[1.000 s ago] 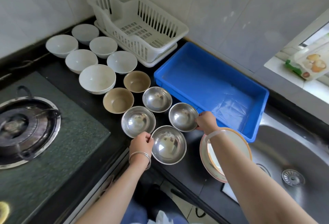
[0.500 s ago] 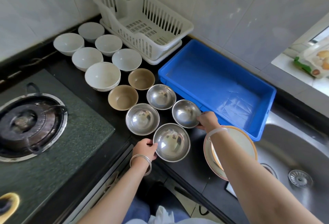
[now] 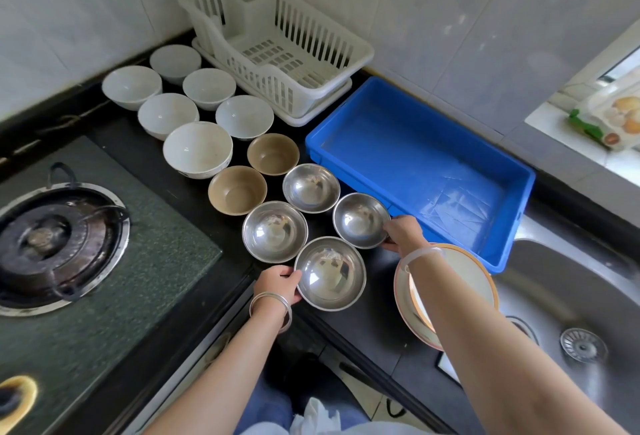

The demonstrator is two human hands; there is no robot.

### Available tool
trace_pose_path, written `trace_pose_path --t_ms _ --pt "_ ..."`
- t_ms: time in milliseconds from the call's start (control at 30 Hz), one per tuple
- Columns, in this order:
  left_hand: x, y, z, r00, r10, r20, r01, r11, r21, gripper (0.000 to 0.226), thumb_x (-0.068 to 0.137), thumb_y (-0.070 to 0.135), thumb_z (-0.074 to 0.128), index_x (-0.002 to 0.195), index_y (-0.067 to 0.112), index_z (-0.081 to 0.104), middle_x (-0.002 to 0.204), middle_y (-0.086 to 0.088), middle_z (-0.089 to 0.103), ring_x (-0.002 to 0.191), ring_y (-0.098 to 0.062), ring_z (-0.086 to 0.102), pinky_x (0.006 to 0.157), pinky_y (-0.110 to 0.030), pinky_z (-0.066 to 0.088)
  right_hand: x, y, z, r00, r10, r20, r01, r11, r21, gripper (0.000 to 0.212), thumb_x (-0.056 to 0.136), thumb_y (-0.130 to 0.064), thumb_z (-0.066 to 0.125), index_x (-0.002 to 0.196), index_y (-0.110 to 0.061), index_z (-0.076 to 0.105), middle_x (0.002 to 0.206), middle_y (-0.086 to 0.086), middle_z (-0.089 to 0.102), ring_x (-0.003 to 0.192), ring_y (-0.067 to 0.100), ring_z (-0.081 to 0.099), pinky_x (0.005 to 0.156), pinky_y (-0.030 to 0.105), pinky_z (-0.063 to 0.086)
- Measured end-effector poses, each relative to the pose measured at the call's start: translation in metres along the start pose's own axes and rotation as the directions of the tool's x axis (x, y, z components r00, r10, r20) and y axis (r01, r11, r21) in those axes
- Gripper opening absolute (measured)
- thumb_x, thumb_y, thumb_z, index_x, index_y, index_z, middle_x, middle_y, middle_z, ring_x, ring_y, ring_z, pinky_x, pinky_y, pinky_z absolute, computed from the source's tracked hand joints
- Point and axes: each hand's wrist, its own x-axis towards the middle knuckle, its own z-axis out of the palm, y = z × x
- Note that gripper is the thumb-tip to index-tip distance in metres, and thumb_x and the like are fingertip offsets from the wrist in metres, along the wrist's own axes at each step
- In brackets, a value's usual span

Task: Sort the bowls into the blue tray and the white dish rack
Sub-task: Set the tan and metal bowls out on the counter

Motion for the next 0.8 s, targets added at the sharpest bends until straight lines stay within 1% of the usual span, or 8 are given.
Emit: trace_pose_path --t_ms 100,167,267,333,400,467,633,800 --pt "-0.001 0.002 -0.002 0.999 0.040 -0.022 -0.040 0.999 0.029 0.019 0.085 0.007 0.059 0.101 0.001 0.066 0.098 -0.015 0.068 0.086 -0.027 0.066 0.066 -0.030 0.056 0.002 0.000 -0.001 1.000 -0.005 0.006 0.005 1.000 -0.008 0.018 0.085 -0.001 0.050 0.100 0.002 0.058 0.106 0.021 0.060 0.102 0.034 0.062 0.079 0.044 0.059" --pt "-0.003 0.005 -0.004 0.998 0.063 -0.032 -0.061 0.997 0.051 0.022 0.085 0.009 0.059 0.105 0.002 0.065 0.102 -0.014 0.067 0.084 -0.025 0.066 0.070 -0.029 0.055 -0.002 0.000 -0.001 1.000 -0.028 0.006 0.028 0.999 -0.023 0.018 0.085 -0.004 0.050 0.099 0.001 0.059 0.102 0.019 0.061 0.098 0.032 0.063 0.083 0.044 0.058" --pt "-0.010 0.014 -0.010 0.990 0.131 -0.051 -0.120 0.977 0.174 0.026 0.085 0.014 0.058 0.109 0.007 0.064 0.100 -0.008 0.067 0.083 -0.024 0.067 0.082 -0.035 0.056 -0.017 -0.002 -0.003 0.994 -0.108 -0.004 0.106 0.985 -0.135 0.013 0.086 -0.012 0.050 0.074 -0.008 0.052 0.077 0.010 0.053 0.074 0.026 0.055 0.072 0.036 0.056" --pt "-0.016 0.022 -0.015 0.975 0.215 -0.050 -0.191 0.934 0.301 0.026 0.086 0.017 0.056 0.110 0.009 0.064 0.099 -0.005 0.069 0.091 -0.026 0.066 0.088 -0.038 0.054 -0.028 -0.003 -0.007 0.978 -0.206 -0.018 0.193 0.943 -0.270 0.019 0.087 -0.017 0.049 0.069 -0.012 0.049 0.072 0.010 0.052 0.069 0.028 0.049 0.063 0.030 0.043" --pt "-0.021 0.033 -0.017 0.953 0.299 -0.044 -0.260 0.886 0.384 0.027 0.087 0.019 0.054 0.111 0.011 0.063 0.102 -0.003 0.070 0.093 -0.025 0.066 0.088 -0.035 0.052 -0.040 0.000 -0.016 0.954 -0.298 -0.047 0.264 0.900 -0.347 0.020 0.090 -0.019 0.048 0.096 -0.007 0.063 0.095 0.015 0.065 0.089 0.033 0.058 0.072 0.031 0.041" --pt "-0.025 0.046 -0.014 0.925 0.379 -0.015 -0.338 0.842 0.420 0.027 0.088 0.019 0.053 0.113 0.011 0.062 0.104 -0.003 0.071 0.093 -0.023 0.065 0.085 -0.032 0.051 -0.052 0.006 -0.029 0.916 -0.379 -0.133 0.312 0.879 -0.360 0.034 0.092 -0.017 0.045 0.119 -0.005 0.060 0.118 0.014 0.066 0.108 0.033 0.058 0.081 0.033 0.042" --pt "-0.032 0.068 0.024 0.893 0.419 0.165 -0.449 0.794 0.409 0.029 0.089 0.022 0.055 0.117 0.015 0.060 0.102 0.003 0.068 0.087 -0.015 0.063 0.079 -0.027 0.049 -0.073 0.034 -0.074 0.815 -0.475 -0.330 0.320 0.845 -0.428 0.030 0.094 -0.018 0.046 0.121 -0.017 0.060 0.111 0.012 0.068 0.066 0.017 0.056 0.055 0.026 0.037" --pt "-0.038 0.065 0.076 0.851 0.372 0.370 -0.515 0.727 0.455 0.034 0.089 0.025 0.056 0.120 0.013 0.059 0.117 -0.002 0.066 0.107 -0.016 0.061 0.089 -0.023 0.043 -0.078 0.083 -0.113 0.818 -0.403 -0.409 0.197 0.866 -0.459 0.038 0.091 -0.013 0.048 0.128 -0.012 0.055 0.124 0.013 0.063 0.113 0.034 0.056 0.086 0.036 0.043"
